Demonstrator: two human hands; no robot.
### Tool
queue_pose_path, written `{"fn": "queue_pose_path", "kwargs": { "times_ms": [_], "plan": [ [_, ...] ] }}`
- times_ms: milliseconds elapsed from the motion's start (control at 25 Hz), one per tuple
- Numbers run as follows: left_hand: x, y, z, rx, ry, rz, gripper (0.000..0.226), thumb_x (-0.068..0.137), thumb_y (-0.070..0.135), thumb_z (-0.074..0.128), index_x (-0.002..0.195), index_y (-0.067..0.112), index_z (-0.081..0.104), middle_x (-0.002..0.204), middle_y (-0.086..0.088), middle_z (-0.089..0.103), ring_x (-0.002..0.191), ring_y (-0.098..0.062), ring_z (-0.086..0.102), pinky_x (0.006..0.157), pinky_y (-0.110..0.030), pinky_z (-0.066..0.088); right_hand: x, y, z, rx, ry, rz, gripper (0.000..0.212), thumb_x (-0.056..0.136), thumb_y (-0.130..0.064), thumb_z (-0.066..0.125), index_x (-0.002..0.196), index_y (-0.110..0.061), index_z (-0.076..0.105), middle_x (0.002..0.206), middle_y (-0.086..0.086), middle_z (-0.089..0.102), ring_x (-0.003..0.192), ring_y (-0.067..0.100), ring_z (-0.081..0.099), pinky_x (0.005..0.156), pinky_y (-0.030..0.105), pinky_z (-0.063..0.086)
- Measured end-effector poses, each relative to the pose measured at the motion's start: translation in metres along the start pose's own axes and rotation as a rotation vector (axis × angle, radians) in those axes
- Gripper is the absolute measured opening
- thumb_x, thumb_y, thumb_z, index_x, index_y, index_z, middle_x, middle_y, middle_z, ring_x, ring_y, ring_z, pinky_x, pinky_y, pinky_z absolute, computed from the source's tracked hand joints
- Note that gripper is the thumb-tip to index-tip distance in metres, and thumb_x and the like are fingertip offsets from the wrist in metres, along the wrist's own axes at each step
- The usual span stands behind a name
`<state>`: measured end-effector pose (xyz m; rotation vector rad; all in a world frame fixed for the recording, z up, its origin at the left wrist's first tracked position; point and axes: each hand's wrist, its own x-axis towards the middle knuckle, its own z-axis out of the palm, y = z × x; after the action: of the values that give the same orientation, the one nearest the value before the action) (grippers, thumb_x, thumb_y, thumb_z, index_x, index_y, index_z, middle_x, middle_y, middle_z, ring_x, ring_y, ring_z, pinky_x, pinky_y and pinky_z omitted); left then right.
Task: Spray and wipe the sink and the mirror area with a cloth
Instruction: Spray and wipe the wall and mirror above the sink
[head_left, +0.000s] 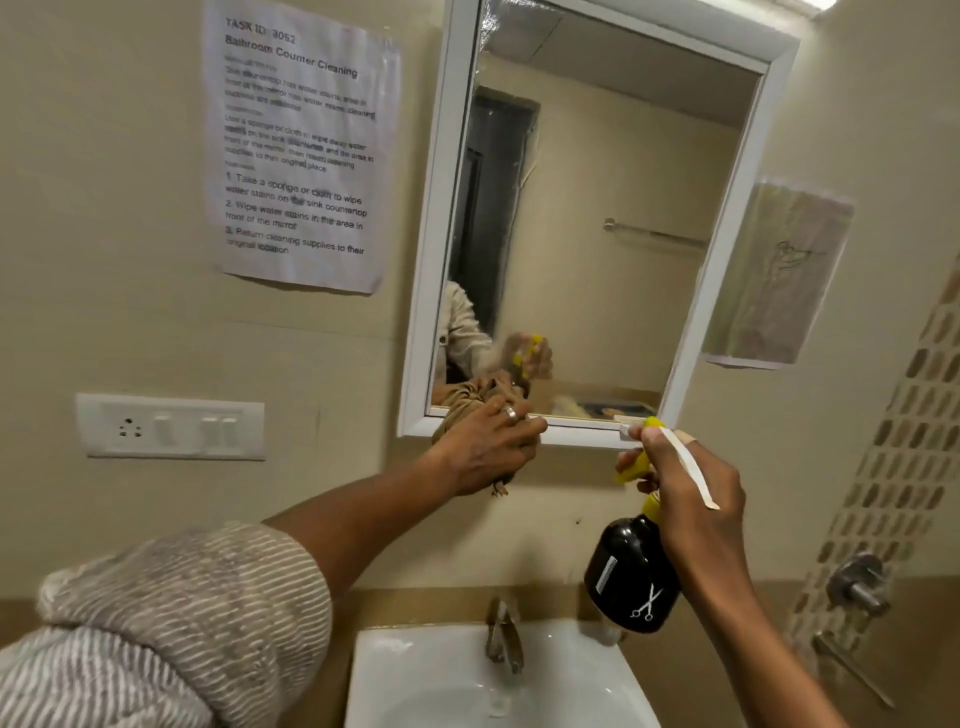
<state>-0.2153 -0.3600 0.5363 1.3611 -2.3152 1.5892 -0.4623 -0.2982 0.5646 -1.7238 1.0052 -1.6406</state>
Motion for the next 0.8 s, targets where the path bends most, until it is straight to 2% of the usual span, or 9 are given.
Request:
{"fn": "queue_pose_path", "kwargs": {
  "times_ms": [120,240,320,360,440,560,640,720,800],
  "plan": [
    [-0.051,-0.024,-0.006,0.072,0.017,-0.031,0.025,0.085,0.022,0.066,0.109,0.015,0.064,0.115,-0.008,0.057,0.105,-0.033,0.051,0.09,-0.046,0.046,-0.008,-0.012,0.038,0.054,-0.11,-0.034,0.043,0.102,-0.036,0.057,0.072,-0.011,0.076,0.075,0.01,0.075,0.07,0.023,0.064,0.067,0.04,0.052],
    [-0.097,-0.042,-0.019,0.086,-0.144,-0.1,0.027,0.087,0.019,0.056,0.113,0.013,0.062,0.116,-0.01,0.055,0.104,-0.035,0.048,0.088,-0.049,0.046,-0.02,-0.025,0.079,0.123,-0.213,-0.067,0.043,0.102,-0.033,0.056,0.073,-0.007,0.074,0.077,0.014,0.074,0.074,0.029,0.065,0.069,0.041,0.053],
    [-0.129,-0.052,-0.04,-0.008,-0.284,-0.272,0.035,0.089,0.019,0.038,0.117,0.012,0.056,0.122,-0.014,0.051,0.104,-0.039,0.051,0.081,-0.05,0.048,-0.031,-0.032,0.107,0.153,-0.279,-0.075,0.039,0.099,-0.032,0.057,0.074,-0.007,0.075,0.076,0.014,0.075,0.074,0.03,0.068,0.073,0.046,0.055],
    [-0.149,-0.058,-0.048,-0.087,-0.337,-0.394,0.039,0.087,0.021,0.03,0.118,0.014,0.053,0.124,-0.016,0.05,0.105,-0.041,0.051,0.078,-0.051,0.049,-0.038,-0.034,0.121,0.165,-0.318,-0.077,0.037,0.096,-0.03,0.057,0.073,-0.007,0.075,0.077,0.013,0.075,0.076,0.031,0.069,0.074,0.049,0.056],
    [-0.198,-0.068,-0.063,-0.256,-0.403,-0.721,0.03,0.087,0.023,0.042,0.111,0.021,0.059,0.12,-0.011,0.049,0.107,-0.038,0.047,0.076,-0.047,0.048,-0.056,-0.035,0.148,0.205,-0.4,-0.042,0.031,0.091,-0.026,0.054,0.074,-0.011,0.075,0.079,0.008,0.076,0.075,0.027,0.071,0.071,0.046,0.057],
    [-0.284,-0.059,-0.072,-0.639,-0.246,-1.293,0.024,0.074,0.021,0.061,0.092,0.031,0.073,0.107,0.0,0.057,0.101,-0.023,0.052,0.072,-0.035,0.05,-0.1,-0.027,0.196,0.25,-0.522,0.041,0.025,0.09,-0.026,0.053,0.089,-0.021,0.077,0.08,0.002,0.074,0.07,0.015,0.066,0.063,0.031,0.051],
    [-0.343,-0.032,-0.07,-0.891,-0.083,-1.673,0.018,0.08,0.009,0.06,0.086,0.015,0.076,0.089,0.007,0.067,0.099,-0.015,0.065,0.065,-0.012,0.05,-0.137,-0.012,0.228,0.218,-0.578,0.084,0.03,0.088,-0.033,0.054,0.096,-0.018,0.079,0.083,0.004,0.072,0.071,0.015,0.063,0.065,0.029,0.049],
    [-0.406,0.004,-0.058,-1.083,-0.026,-2.004,0.018,0.089,0.003,0.054,0.076,0.008,0.065,0.065,0.008,0.061,0.106,-0.031,0.064,0.066,-0.019,0.051,-0.18,0.01,0.26,0.195,-0.606,0.115,0.04,0.082,-0.043,0.054,0.095,-0.012,0.076,0.09,0.01,0.07,0.077,0.017,0.063,0.07,0.025,0.048],
    [-0.45,0.048,-0.057,-0.983,-0.101,-2.191,0.011,0.083,0.014,0.07,0.074,0.014,0.064,0.064,0.006,0.058,0.075,-0.022,0.064,0.071,-0.025,0.053,-0.222,0.037,0.287,0.178,-0.635,0.147,0.036,0.084,-0.042,0.055,0.087,-0.01,0.07,0.09,0.016,0.067,0.083,0.024,0.063,0.074,0.032,0.047]
  ]
}}
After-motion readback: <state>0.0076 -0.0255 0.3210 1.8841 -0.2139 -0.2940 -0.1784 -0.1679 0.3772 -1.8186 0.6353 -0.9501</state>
